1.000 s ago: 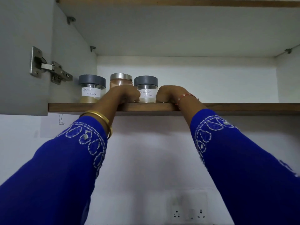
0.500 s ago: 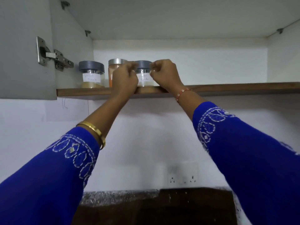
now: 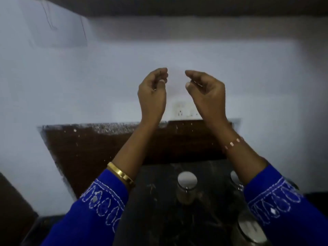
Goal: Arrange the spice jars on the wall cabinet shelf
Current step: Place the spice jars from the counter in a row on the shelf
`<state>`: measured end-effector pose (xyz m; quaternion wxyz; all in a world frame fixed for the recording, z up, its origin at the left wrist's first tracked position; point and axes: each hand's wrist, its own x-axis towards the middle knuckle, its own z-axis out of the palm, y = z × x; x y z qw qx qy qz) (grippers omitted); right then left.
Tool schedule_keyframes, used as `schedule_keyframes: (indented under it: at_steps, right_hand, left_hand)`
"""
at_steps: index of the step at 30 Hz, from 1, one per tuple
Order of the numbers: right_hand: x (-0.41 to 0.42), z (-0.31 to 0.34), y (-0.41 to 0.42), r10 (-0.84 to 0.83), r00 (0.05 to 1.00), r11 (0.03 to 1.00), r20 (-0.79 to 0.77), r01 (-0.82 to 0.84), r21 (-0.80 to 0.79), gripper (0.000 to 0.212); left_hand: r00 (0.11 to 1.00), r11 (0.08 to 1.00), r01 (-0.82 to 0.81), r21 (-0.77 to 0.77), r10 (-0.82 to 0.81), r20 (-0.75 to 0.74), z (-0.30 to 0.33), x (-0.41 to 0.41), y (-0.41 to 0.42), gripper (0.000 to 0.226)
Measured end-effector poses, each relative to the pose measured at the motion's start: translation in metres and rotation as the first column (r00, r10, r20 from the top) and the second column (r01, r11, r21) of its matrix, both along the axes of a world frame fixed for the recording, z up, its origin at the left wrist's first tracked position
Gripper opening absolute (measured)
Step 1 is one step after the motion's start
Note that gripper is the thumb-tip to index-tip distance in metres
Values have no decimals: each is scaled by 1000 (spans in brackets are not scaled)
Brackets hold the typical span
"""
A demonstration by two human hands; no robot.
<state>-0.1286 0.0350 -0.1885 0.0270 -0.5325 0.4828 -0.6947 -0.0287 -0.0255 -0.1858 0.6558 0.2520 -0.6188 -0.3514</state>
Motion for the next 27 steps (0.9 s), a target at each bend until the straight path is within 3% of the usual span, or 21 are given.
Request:
schedule_keyframes:
  at_steps: [5, 9, 13, 20, 27]
  right_hand:
    - [-9, -101, 25, -6, 978, 978, 206, -37, 207, 33]
    - [-17, -182, 28, -119, 961, 886, 248, -10, 463, 36]
    - [-27, -245, 25, -140, 990, 680, 33, 72, 730, 47]
    - [-42, -282, 3, 180, 921, 385, -345, 257, 886, 78]
    - [-47, -289, -25, 292, 889, 284, -353, 272, 920, 86]
  left_hand:
    - [987, 965, 119, 232, -141, 77, -83, -11, 19, 30]
    - [954, 924, 127, 361, -214, 210, -146, -14, 25, 31]
    - [905, 845, 55, 533, -268, 331, -208, -13, 24, 31]
    - [809, 678, -108, 727, -365, 461, -284, -3, 13, 30]
    - [740, 648, -162, 744, -419, 526, -301, -8, 13, 32]
